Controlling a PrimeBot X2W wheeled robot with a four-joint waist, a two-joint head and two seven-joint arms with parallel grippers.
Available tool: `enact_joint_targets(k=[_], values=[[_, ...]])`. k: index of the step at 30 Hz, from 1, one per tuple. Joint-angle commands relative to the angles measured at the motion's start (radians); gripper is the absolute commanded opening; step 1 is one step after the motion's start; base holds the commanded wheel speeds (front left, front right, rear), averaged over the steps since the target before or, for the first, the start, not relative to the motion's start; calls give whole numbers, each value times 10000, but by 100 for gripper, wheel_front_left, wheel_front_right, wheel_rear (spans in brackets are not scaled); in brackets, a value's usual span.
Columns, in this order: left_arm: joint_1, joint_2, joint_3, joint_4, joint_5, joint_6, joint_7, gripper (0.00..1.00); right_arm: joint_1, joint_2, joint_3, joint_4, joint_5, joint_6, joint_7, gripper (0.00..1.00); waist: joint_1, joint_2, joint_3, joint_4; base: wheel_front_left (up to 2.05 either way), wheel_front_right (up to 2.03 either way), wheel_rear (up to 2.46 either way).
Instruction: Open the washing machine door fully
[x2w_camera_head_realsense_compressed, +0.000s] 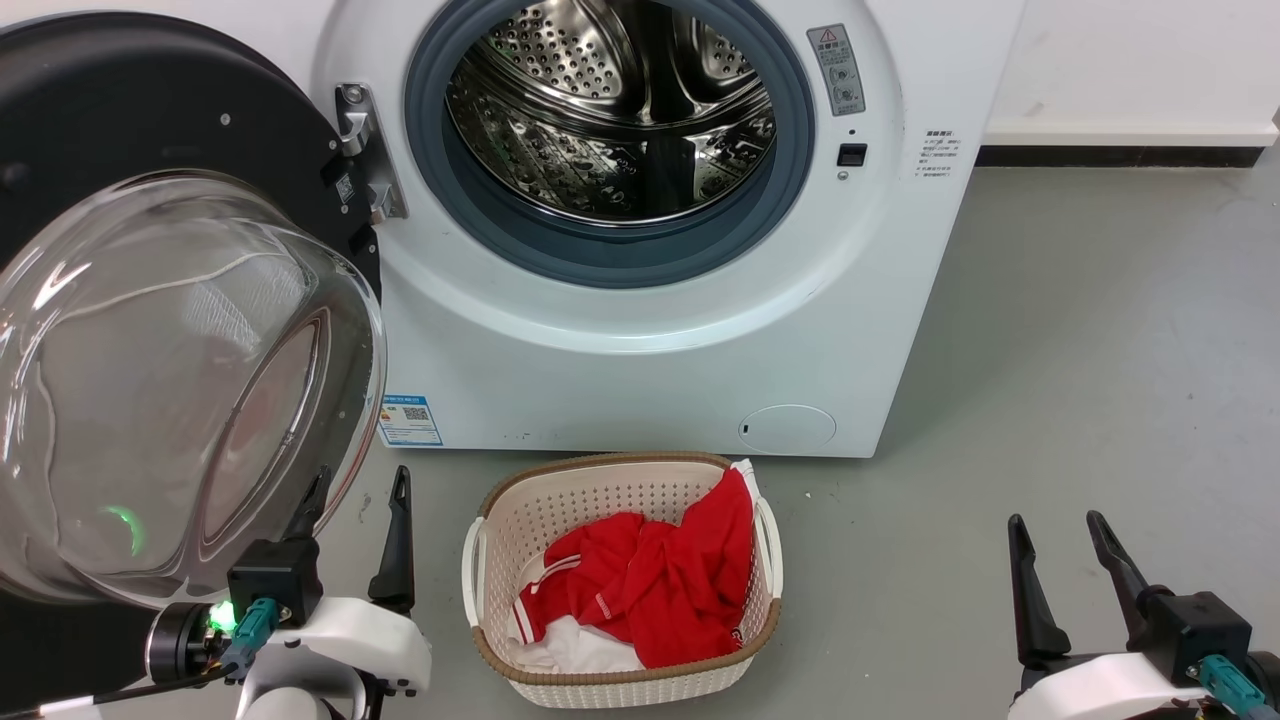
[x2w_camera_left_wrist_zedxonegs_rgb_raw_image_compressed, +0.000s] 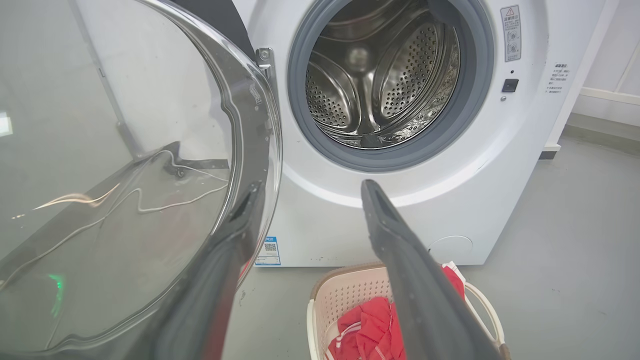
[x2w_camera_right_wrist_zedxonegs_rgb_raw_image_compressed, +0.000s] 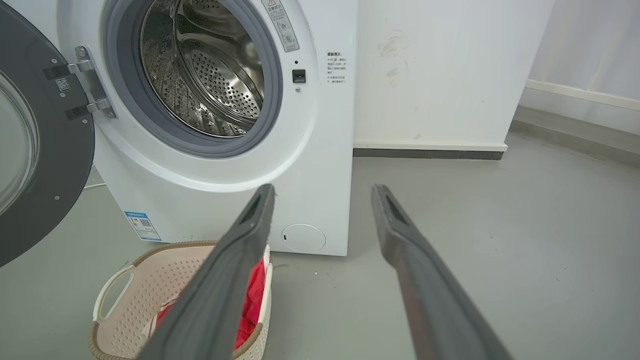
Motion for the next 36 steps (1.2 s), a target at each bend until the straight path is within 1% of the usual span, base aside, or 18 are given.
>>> enact_joint_targets(k=[1, 9, 15, 18, 19, 22, 26, 34, 36], values=[[76, -18, 10, -36, 45, -47, -28, 100, 55, 14, 3, 6, 40, -7, -8, 100, -1, -1, 4, -2, 0, 0, 0], [111, -29, 68, -335, 124, -117, -29, 100, 7, 14, -15, 56, 91, -7, -26, 100, -1, -1, 59, 12, 0, 0, 0], [207, 27, 103, -582, 346, -87, -29, 100, -35, 14, -1, 96, 123, -7, -46, 100, -1, -1, 82, -2, 0, 0, 0], [315, -62, 190, -598, 186, -166, -27, 100, -29, 14, 19, 108, 149, -7, -63, 100, -1, -1, 90, -15, 0, 0, 0], [361, -38, 224, -586, 230, -110, -27, 0, -29, 14, 22, 117, 157, -7, -68, 0, -1, -1, 88, -20, 0, 0, 0], [346, -83, 182, -349, 139, -167, 62, 0, 52, 4, 3, 313, 190, 2, 34, 0, 0, -1, 92, -21, 0, 0, 0], [209, -129, 397, -240, -650, -211, 387, 0, -131, 4, -117, 428, 1044, 2, 321, 0, 0, -1, 92, -36, 0, 0, 0], [257, -216, 463, -372, -2261, -293, 727, 0, -236, 4, -111, 367, 2700, 1, 650, 0, 0, -1, 96, -65, 0, 0, 0], [264, -227, 469, -389, -2450, -304, 763, 0, -249, 4, -110, 361, 2894, 1, 688, 0, 0, -1, 96, -68, 0, 0, 0]])
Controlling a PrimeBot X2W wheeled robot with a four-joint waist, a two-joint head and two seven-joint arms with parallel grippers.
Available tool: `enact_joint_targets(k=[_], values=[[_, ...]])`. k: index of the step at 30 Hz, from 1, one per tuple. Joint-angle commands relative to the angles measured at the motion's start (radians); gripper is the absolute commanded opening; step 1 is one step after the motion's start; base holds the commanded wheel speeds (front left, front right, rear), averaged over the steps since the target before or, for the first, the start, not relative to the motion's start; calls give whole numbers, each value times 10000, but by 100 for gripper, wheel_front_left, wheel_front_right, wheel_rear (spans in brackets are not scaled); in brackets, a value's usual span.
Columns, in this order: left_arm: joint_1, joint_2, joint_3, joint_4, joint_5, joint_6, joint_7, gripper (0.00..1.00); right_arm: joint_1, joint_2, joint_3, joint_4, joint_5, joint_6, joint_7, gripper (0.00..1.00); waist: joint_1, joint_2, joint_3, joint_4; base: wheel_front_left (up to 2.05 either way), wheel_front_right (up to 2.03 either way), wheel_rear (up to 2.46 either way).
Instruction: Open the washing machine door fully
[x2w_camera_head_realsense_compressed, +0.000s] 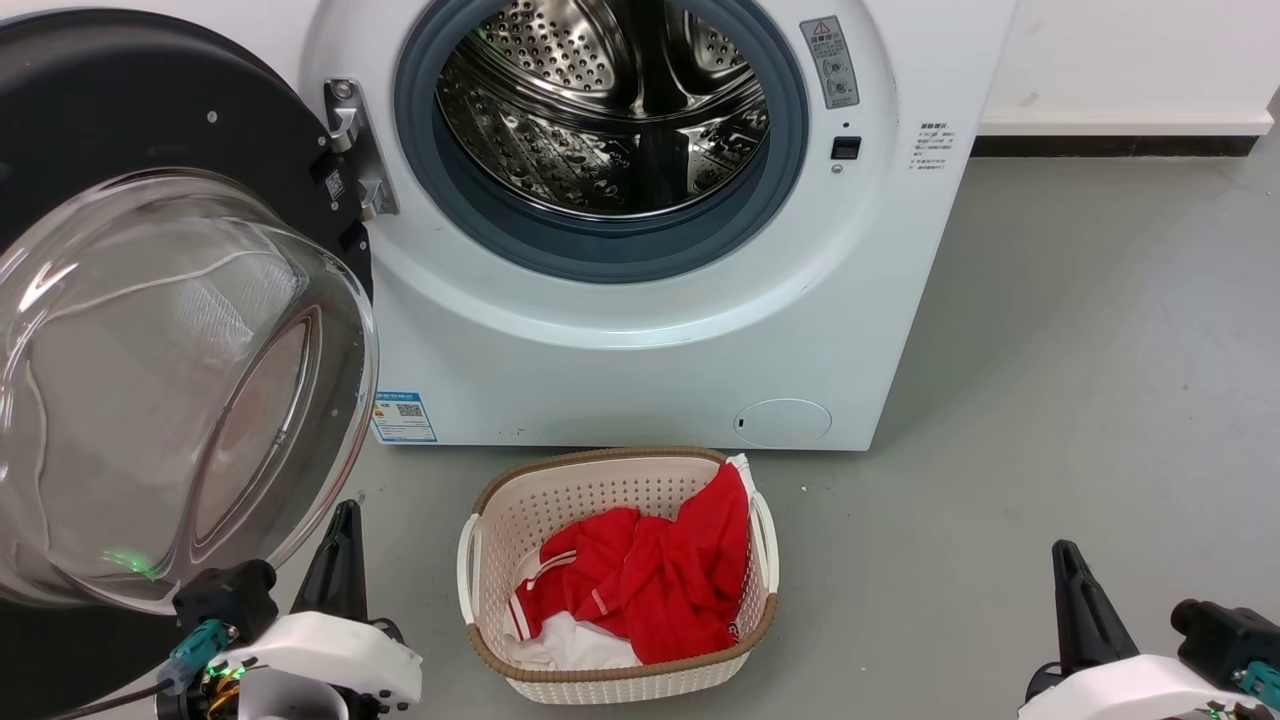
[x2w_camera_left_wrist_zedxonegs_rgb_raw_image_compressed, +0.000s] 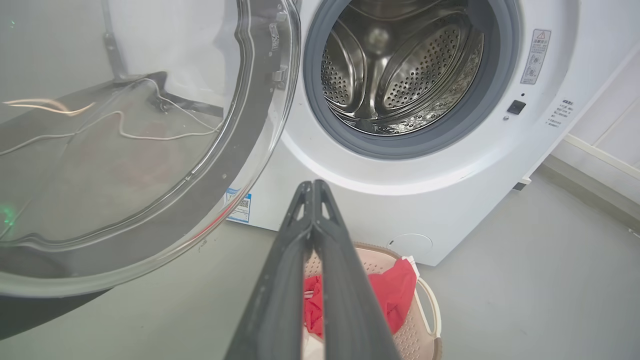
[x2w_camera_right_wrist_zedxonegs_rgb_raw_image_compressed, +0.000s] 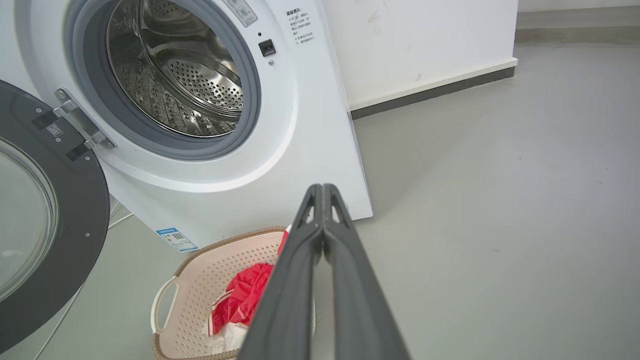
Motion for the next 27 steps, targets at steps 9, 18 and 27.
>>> enact_joint_targets(k=[9, 18, 27], values=[[-209, -61, 167, -303, -2003, -139, 423, 0, -451, -6, -54, -199, 2081, -2, 427, 0, 0, 0, 4, -37, 0, 0, 0], [-227, -132, 271, -351, -3262, -203, 729, 0, -588, -5, -95, -189, 3384, -2, 726, 0, 0, 0, 8, -67, 0, 0, 0], [-251, -203, 388, -395, -4547, -273, 1051, 0, -733, -5, -140, -172, 4716, -2, 1041, 0, 0, 0, 11, -99, 0, 0, 0]])
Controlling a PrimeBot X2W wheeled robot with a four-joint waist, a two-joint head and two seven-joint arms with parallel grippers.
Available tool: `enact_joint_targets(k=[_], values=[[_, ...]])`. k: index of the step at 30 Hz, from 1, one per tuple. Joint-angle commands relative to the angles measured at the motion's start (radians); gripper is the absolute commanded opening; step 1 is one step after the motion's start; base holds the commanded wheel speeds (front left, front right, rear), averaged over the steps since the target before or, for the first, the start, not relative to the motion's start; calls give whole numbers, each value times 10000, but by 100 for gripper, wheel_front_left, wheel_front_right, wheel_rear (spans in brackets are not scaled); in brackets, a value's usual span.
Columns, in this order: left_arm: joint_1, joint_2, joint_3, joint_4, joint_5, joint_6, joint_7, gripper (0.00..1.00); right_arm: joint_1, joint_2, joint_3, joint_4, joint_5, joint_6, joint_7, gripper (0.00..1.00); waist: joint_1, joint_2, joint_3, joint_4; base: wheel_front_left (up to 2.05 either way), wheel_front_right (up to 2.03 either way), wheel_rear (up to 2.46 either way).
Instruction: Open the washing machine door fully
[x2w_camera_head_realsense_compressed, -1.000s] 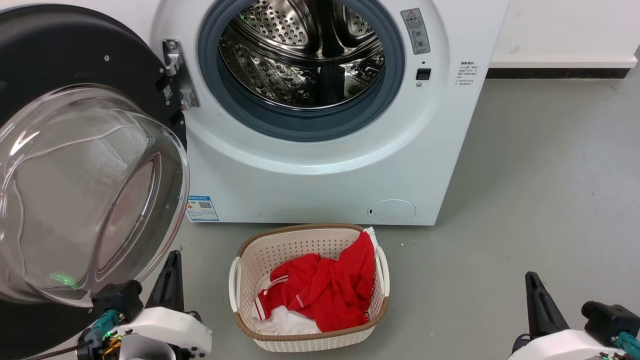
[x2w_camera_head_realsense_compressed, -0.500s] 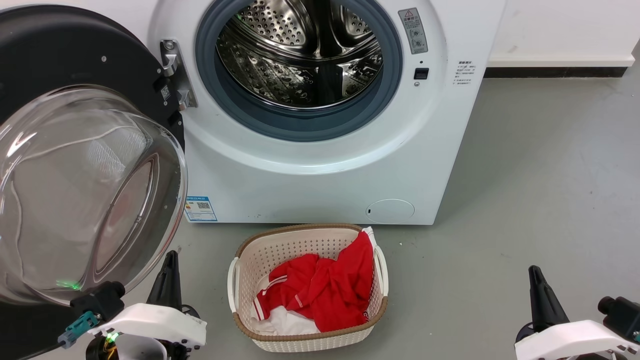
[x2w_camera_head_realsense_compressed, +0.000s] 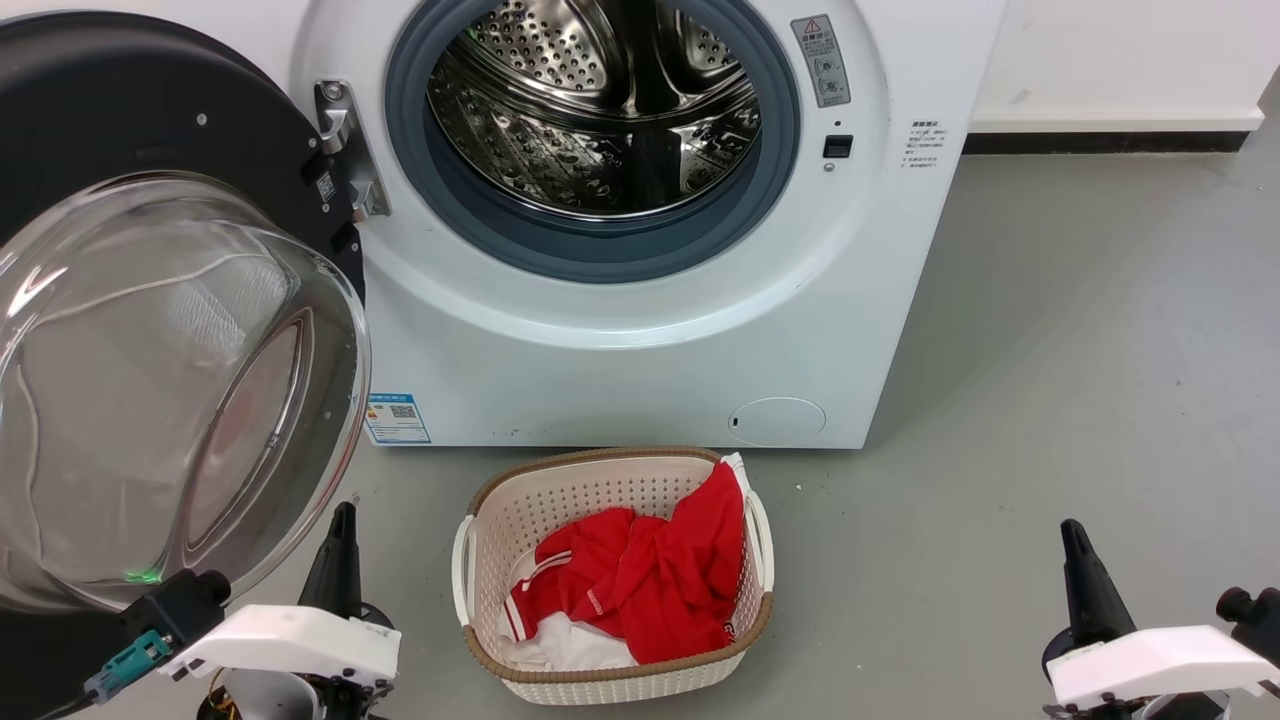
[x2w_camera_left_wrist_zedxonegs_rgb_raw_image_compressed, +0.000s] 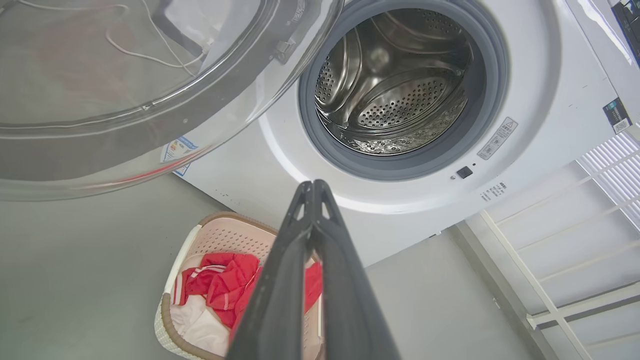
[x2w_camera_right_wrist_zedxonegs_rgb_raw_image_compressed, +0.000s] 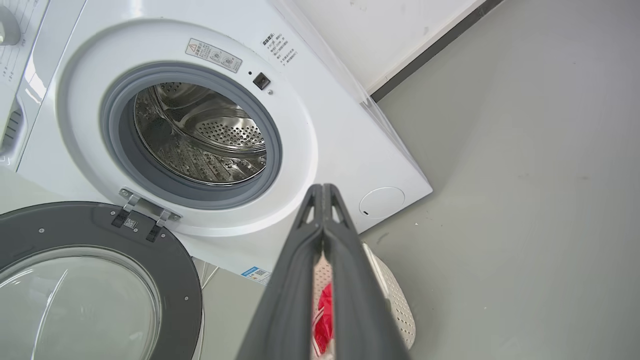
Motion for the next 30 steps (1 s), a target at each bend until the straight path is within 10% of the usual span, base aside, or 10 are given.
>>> enact_joint_targets(k=[1, 30], values=[[-235, 29, 57, -157, -229, -54, 52, 0, -322, -5, -27, -128, 254, 2, 45, 0, 0, -1, 0, -2, 0, 0, 0], [-295, -179, 373, -257, -3640, -230, 912, 0, -675, -5, -150, -75, 3793, 0, 881, 0, 0, -1, 12, -108, 0, 0, 0]])
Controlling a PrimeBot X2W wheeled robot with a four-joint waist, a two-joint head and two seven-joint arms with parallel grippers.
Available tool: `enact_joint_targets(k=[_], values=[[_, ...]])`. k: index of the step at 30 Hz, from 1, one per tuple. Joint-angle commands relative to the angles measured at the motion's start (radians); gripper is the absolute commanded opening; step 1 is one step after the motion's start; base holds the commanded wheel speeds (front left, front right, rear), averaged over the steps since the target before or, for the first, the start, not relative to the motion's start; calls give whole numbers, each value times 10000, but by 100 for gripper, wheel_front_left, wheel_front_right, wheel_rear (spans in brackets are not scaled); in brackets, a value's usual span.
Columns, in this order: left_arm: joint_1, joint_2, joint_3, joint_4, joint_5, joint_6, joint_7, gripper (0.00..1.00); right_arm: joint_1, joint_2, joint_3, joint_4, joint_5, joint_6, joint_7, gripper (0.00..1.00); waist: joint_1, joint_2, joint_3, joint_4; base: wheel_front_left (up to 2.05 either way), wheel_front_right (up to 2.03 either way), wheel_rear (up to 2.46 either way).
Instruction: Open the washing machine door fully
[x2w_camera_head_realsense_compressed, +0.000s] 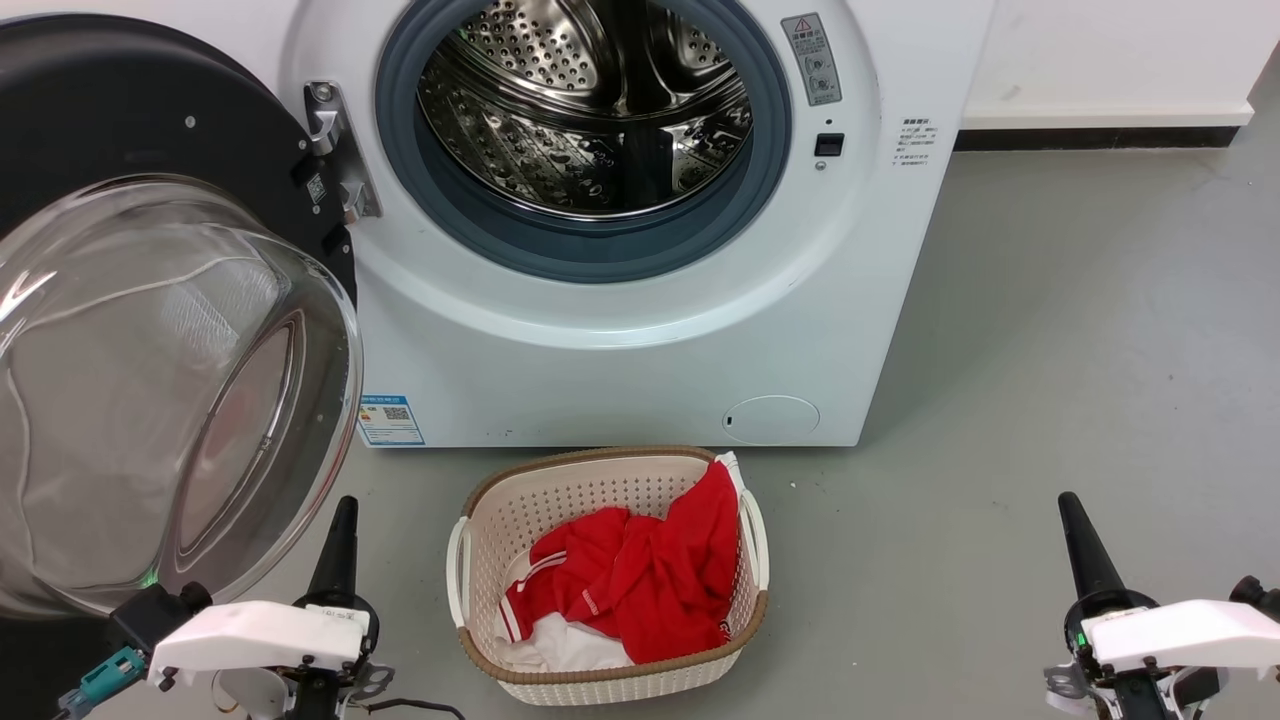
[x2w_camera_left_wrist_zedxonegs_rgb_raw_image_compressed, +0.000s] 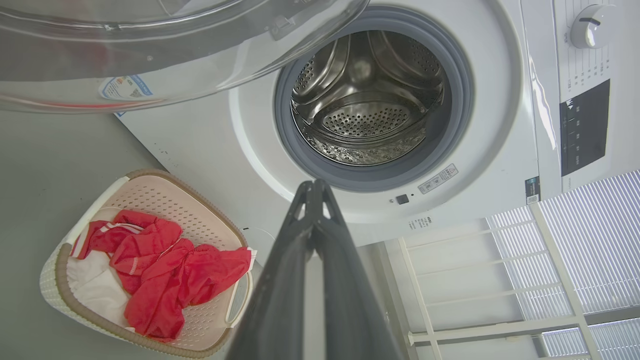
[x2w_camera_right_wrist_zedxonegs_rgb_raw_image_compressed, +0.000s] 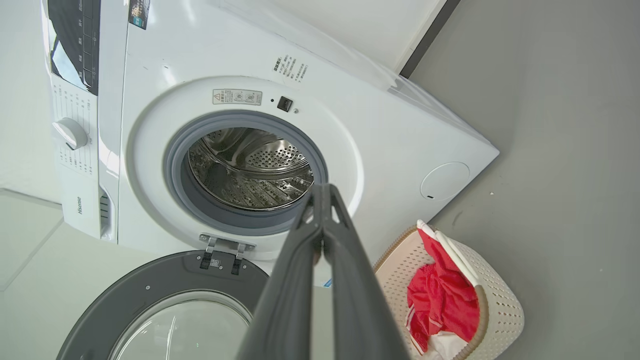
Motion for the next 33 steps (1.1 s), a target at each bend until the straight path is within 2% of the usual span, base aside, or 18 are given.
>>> enact_joint_targets(k=[1, 33], values=[[-226, -19, 53, -102, -223, -36, 53, 0, -233, -5, -28, -77, 240, 0, 69, 0, 0, -1, 0, -3, 0, 0, 0], [-244, -181, 305, -182, -3071, -193, 772, 0, -522, -5, -130, -23, 3197, -1, 779, 0, 0, -1, 13, -120, 0, 0, 0]])
